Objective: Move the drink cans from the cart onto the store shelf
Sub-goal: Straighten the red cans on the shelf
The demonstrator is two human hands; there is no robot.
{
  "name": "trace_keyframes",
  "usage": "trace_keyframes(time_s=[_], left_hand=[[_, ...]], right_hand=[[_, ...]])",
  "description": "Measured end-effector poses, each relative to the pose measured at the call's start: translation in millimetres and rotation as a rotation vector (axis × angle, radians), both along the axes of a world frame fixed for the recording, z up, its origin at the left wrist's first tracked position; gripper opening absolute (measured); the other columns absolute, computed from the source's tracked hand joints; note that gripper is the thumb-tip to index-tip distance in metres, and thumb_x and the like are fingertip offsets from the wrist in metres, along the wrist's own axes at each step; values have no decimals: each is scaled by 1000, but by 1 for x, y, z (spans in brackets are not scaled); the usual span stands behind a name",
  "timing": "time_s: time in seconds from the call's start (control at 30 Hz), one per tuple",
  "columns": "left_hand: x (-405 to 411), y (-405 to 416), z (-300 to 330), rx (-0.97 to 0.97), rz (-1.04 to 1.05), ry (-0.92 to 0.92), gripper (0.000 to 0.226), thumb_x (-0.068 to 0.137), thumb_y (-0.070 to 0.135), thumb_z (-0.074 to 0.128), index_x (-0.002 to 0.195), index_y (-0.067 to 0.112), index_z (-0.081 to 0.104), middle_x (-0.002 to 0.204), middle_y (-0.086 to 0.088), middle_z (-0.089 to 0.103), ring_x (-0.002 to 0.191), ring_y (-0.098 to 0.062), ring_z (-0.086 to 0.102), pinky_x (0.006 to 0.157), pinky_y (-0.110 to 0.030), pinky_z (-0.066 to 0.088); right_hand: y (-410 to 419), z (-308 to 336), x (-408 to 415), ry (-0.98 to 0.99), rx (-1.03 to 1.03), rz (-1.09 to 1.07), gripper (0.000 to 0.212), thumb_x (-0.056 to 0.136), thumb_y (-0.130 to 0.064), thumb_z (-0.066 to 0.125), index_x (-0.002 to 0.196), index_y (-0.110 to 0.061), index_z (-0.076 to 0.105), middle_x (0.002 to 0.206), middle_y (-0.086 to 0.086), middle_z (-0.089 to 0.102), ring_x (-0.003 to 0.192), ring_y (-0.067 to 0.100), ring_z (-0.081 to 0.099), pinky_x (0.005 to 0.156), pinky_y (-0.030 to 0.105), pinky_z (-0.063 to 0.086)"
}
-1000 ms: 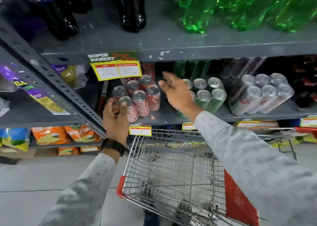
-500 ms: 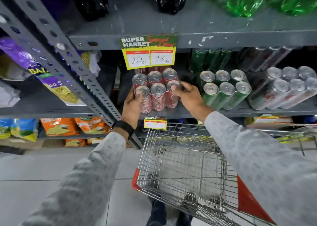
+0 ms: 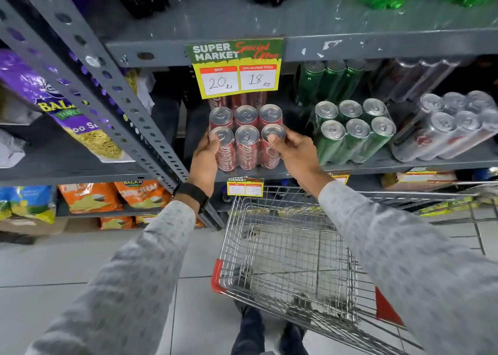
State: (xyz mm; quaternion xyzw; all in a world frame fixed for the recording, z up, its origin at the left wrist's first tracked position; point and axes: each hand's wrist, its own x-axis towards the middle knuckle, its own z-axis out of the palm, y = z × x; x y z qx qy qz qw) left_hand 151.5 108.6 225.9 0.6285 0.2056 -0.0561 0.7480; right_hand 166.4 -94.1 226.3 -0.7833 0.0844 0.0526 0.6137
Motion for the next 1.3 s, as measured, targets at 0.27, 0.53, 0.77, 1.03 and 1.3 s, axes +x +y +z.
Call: trace_keyframes(time_s=[0.27, 0.53, 0.77, 1.03, 1.3], left_hand=[[-4, 2, -2, 2, 32, 30, 44, 108, 28, 48, 151, 20, 51, 147, -2, 63, 109, -4, 64, 85, -19, 49], [-4, 2, -1, 12, 46, 23, 42, 110, 26, 43, 151, 21, 49, 143, 0, 63, 109, -1, 63, 82, -18, 48], [-9, 3, -3, -4, 54, 33, 45, 108, 28, 47, 152, 19, 50, 146, -1, 62, 128, -15, 61, 103, -29, 51], [-9, 4, -1, -39, 50, 37, 42, 109, 25, 46, 150, 18, 52, 135, 0, 66, 113, -8, 65, 101, -28, 51], [-7, 5, -3, -39, 61, 55, 38, 109, 25, 46, 145, 18, 54, 124, 4, 68, 106, -3, 64, 95, -26, 48]], right_hand=[[-3, -2, 6, 36, 65, 34, 51, 91, -37, 73, 138, -22, 64, 123, -6, 78, 118, 10, 71, 109, 44, 55], [-2, -4, 1, 23, 60, 50, 60, 86, -45, 74, 139, -20, 63, 124, -4, 78, 119, 10, 71, 109, 45, 55], [-2, -2, 6, 47, 63, 64, 57, 89, -42, 73, 140, -20, 63, 128, -2, 76, 122, 12, 69, 111, 44, 54], [0, -4, 4, 39, 55, 49, 77, 70, -65, 71, 136, -26, 66, 123, -5, 78, 119, 11, 71, 110, 44, 54], [2, -3, 1, 33, 23, 32, 80, 70, -67, 70, 136, -24, 65, 122, -5, 79, 117, 11, 72, 109, 44, 55]])
